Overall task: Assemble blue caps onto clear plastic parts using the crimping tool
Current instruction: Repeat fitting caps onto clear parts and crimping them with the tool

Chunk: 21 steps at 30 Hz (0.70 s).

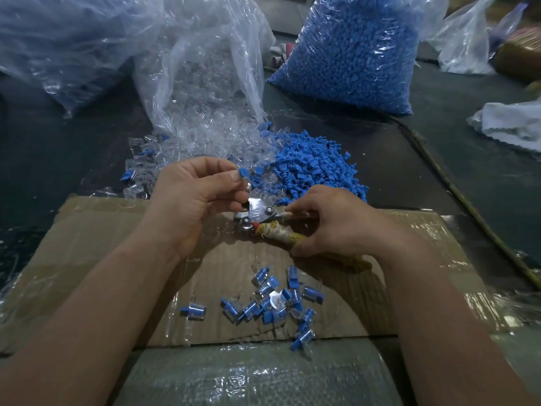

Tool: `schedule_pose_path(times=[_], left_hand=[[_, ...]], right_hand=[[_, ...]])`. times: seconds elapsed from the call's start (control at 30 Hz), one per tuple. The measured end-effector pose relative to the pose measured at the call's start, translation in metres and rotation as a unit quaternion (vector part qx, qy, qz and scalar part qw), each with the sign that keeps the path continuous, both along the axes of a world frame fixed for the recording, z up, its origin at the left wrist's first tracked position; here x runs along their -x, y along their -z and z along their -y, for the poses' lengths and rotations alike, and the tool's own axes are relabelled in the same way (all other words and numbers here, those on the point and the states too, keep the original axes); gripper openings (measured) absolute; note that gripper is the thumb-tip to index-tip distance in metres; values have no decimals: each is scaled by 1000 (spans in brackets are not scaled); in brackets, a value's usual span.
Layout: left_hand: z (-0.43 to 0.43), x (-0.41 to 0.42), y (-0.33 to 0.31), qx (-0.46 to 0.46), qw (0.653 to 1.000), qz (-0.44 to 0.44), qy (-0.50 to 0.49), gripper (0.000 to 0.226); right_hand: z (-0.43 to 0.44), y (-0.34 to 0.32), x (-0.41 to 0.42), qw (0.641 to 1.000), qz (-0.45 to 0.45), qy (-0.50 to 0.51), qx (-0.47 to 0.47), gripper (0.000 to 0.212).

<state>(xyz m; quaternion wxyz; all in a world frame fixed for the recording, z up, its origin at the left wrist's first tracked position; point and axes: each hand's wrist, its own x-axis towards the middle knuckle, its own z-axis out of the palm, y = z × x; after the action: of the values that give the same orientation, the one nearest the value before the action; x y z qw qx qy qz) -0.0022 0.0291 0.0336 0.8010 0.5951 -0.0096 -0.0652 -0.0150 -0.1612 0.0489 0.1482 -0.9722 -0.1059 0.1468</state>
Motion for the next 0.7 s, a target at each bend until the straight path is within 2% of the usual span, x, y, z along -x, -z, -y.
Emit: schedule_pose_path(times=[0.23,0.37,0.53,0.7], left_hand=[[-2,-4,4,9,1000,10,-23,17],[-2,-4,4,18,999,27,-39,18],[-3,-5,5,25,997,36,-57,6],[-2,-6,6,33,997,41,-61,7]], right_hand=[[-7,3,-2,997,49,-15,61,5],[-11,8,-3,992,96,-1,81,7],[-8,10,-3,992,103,30,60,11],[1,10,-5,982,173,72,7,17]])
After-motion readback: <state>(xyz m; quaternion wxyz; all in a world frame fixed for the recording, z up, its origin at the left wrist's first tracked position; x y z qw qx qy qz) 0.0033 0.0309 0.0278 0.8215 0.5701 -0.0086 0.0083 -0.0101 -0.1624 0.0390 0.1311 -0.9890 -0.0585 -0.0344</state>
